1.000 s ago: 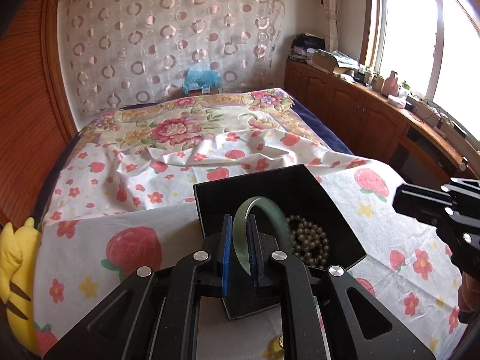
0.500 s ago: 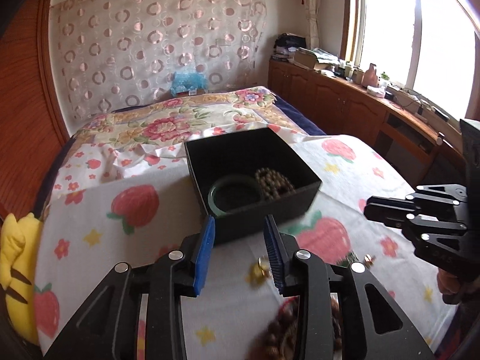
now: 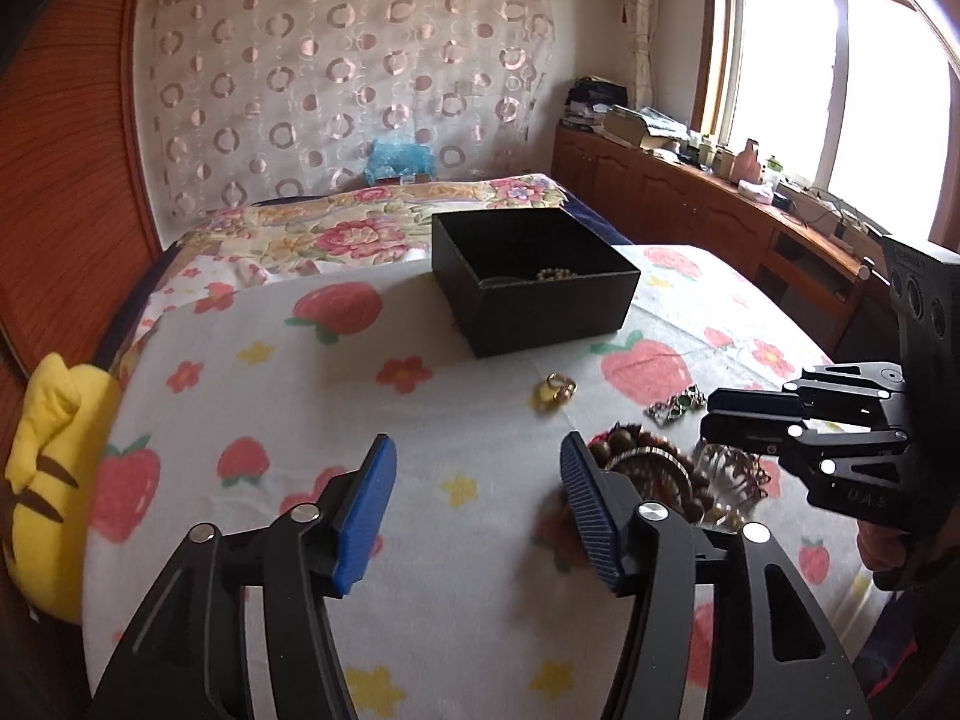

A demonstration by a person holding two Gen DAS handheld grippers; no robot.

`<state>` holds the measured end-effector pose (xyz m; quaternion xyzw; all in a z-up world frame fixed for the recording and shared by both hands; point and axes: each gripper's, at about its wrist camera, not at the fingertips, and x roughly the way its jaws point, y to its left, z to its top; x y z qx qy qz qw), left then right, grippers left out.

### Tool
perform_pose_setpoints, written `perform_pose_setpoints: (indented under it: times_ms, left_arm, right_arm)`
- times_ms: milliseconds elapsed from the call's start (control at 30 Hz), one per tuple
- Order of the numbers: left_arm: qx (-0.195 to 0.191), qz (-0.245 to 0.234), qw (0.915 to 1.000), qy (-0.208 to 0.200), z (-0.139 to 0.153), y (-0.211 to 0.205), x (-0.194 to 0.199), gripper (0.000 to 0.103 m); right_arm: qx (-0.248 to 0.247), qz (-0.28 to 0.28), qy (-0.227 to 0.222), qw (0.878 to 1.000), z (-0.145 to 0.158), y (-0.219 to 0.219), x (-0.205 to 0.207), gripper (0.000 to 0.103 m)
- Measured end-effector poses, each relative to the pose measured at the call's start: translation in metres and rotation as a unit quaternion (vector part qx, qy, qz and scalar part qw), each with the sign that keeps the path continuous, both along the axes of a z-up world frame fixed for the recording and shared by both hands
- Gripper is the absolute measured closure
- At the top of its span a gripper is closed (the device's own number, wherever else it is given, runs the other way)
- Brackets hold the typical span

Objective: Organize jewelry
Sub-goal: 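Return both grippers to the pile and close the right gripper on the brown bead bracelet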

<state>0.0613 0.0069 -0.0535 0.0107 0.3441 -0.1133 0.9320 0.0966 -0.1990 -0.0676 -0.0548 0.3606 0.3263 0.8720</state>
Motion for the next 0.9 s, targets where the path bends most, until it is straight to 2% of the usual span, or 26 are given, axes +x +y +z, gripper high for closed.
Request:
perform_pose_setpoints:
  times_ms: [233, 400, 567, 733, 800, 900]
  left_arm:
    - [0.009, 0.017, 0.9998, 0.001, -0.010, 0.010, -0.021, 0.039]
    - [0.003, 0.020, 0.9998, 0.004, -0.014, 0.015, -0.031, 0.039]
    - [0.003, 0.017, 0.9998, 0.005, -0.011, 0.012, -0.036, 0.039]
    - [0.003, 0.013, 0.9999, 0.003, -0.009, 0.008, -0.041, 0.039]
    - [0.001, 0.012, 0.9999, 0.003, -0.008, 0.008, -0.043, 0.039]
    - [0.002, 0.010, 1.0000, 0.002, -0.007, 0.006, -0.045, 0.039]
  right_arm:
    - [-0.003, 0.041, 0.013, 0.999, -0.002, 0.023, -0.014, 0.077]
    - [-0.018, 0.066, 0.021, 0.997, -0.007, 0.039, -0.019, 0.069]
    - [-0.039, 0.075, 0.022, 0.996, -0.013, 0.046, -0.018, 0.065]
    - [-0.045, 0.077, 0.032, 0.996, -0.019, 0.048, -0.011, 0.065]
    - [-0.046, 0.078, 0.036, 0.995, -0.020, 0.049, -0.009, 0.067]
    - [-0.051, 0.074, 0.033, 0.995, -0.019, 0.048, -0.007, 0.081]
